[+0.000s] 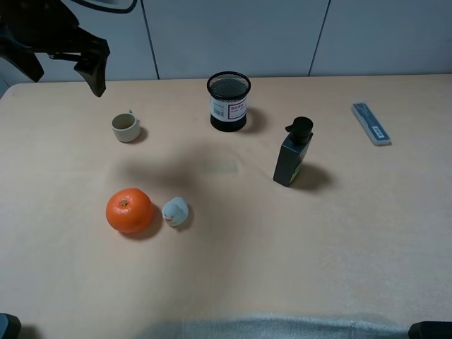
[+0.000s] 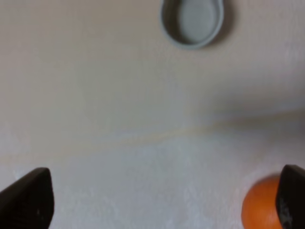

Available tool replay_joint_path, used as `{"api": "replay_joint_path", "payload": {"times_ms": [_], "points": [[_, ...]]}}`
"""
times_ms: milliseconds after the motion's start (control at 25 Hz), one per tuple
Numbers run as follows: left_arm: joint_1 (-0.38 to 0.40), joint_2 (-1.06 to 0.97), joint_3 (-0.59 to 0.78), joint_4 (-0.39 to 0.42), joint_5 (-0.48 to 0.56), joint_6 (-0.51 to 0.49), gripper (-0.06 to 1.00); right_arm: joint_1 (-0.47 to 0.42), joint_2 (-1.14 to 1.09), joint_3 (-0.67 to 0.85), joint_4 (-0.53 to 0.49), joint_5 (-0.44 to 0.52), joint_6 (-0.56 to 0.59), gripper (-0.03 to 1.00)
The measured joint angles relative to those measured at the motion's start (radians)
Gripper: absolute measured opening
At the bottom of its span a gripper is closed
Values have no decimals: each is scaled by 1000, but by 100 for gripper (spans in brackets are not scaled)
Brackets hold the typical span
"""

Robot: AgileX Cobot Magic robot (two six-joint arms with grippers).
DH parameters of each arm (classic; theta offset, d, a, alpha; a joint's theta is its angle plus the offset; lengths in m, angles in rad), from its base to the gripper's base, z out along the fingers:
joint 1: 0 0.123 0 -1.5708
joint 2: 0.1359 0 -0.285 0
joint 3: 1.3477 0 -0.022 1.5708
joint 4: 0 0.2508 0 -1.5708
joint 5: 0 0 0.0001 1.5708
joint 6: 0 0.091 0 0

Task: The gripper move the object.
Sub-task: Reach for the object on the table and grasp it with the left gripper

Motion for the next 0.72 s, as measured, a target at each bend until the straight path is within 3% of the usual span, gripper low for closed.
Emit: {"api": "replay_joint_path", "payload": {"times_ms": [400,720], "points": [[0,187,-113,0,4,-11,92,0,0,0,0,0,0,69],[0,289,-116,0,-56,-19,92,0,0,0,0,0,0,69]]}}
